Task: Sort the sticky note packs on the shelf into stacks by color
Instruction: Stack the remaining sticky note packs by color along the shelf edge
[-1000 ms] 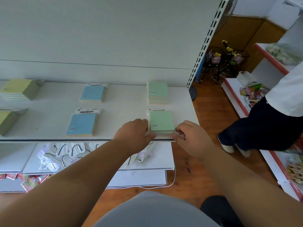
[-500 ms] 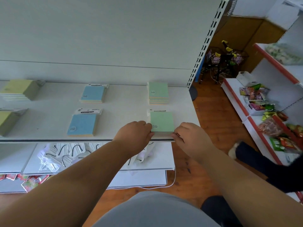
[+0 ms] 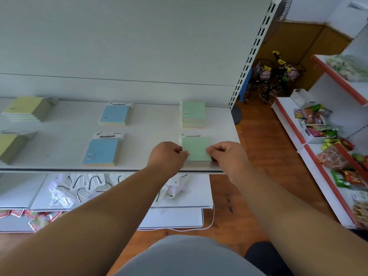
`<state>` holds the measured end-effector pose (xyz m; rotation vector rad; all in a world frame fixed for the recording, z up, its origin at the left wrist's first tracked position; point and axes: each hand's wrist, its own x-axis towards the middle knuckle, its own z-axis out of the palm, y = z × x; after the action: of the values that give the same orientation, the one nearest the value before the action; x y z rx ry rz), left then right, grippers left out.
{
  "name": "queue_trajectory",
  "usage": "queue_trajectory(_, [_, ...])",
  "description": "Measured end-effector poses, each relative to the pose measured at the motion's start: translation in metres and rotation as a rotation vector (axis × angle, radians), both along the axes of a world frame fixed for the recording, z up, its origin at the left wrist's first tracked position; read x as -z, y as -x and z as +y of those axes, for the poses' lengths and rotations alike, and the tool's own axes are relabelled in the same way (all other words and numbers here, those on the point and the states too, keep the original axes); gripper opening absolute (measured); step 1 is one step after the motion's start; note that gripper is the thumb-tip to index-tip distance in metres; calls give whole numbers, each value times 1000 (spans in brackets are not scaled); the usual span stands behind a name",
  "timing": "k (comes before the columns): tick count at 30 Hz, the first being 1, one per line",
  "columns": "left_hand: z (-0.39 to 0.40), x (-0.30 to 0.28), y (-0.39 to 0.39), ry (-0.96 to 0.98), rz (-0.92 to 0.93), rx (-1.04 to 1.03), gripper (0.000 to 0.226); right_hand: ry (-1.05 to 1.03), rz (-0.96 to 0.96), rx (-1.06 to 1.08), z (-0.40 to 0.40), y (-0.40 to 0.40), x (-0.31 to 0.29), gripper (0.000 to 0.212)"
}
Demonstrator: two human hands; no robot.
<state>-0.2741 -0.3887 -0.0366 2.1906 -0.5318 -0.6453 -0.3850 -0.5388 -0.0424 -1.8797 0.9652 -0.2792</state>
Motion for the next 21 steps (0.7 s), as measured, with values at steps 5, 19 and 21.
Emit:
queue_trajectory(5, [2,5,2,53,68,-50,20,-10,-28,33,6,1,4,11])
queue_trajectory(19, [-1,4,-1,28,62,-31,25,9,-9,56,14,-2,-5,21])
queue_trajectory(21, [-1,4,0,38,80,-36,25,0,-8,61,12,-3,-7,18])
